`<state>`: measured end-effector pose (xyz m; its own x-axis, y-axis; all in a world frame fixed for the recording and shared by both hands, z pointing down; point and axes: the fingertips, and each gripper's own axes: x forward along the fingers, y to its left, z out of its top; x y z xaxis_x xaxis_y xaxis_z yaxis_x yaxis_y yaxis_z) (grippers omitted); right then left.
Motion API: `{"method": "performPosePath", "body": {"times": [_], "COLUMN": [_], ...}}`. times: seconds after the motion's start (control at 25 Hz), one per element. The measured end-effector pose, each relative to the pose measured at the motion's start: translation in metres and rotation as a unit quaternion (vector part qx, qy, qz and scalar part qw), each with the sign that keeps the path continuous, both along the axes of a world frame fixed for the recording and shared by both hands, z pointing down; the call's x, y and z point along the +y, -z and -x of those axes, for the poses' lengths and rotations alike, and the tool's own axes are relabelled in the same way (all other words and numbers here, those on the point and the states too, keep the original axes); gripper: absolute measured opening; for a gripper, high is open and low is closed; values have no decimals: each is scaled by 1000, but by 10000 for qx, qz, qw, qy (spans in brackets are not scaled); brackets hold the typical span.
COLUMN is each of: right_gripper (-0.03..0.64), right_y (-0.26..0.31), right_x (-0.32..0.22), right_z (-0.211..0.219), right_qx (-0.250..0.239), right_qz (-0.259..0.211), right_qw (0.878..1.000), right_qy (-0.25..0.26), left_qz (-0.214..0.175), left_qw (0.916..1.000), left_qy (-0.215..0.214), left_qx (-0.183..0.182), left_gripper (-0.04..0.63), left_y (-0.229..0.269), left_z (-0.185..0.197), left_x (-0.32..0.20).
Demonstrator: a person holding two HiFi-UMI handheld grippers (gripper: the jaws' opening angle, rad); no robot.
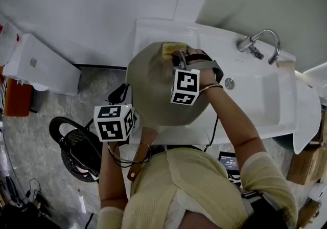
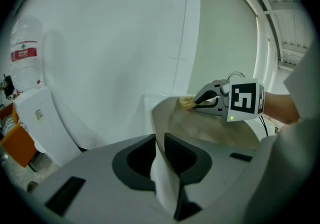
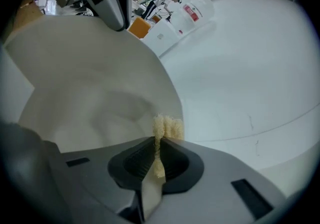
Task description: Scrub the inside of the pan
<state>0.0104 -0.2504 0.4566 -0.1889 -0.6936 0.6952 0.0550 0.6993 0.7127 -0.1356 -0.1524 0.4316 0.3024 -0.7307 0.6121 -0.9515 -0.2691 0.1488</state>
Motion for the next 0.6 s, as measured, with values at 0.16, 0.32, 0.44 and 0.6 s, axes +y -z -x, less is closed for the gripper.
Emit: {"method": "performPosePath", "body": {"times": [0.16,0.32,0.44,0.6], "right_gripper": [46,46,46,46], "right_y": [-8,-15,-19,-24], "right_x": [-1,-1,1,4], "right_z": [-5,-10,-14,-20], "right_qx": [146,261,264,384], "right_qz": [166,354,509,717], "right_qw": [9997,9989,9980,9960], "right_qy": [-105,-178,-278,-380], "left_qz": [-17,-25,-19,-20], "left_qw": [10000,10000,10000,10000], "left_qy": [-9,-5,-16,-38], "left_qx": [13,37,39,-1], "left_gripper": [106,106,106,106], "left_y": [0,0,-1,-1], "left_z": [0,0,0,0], "left_x": [0,0,-1,-2]}}
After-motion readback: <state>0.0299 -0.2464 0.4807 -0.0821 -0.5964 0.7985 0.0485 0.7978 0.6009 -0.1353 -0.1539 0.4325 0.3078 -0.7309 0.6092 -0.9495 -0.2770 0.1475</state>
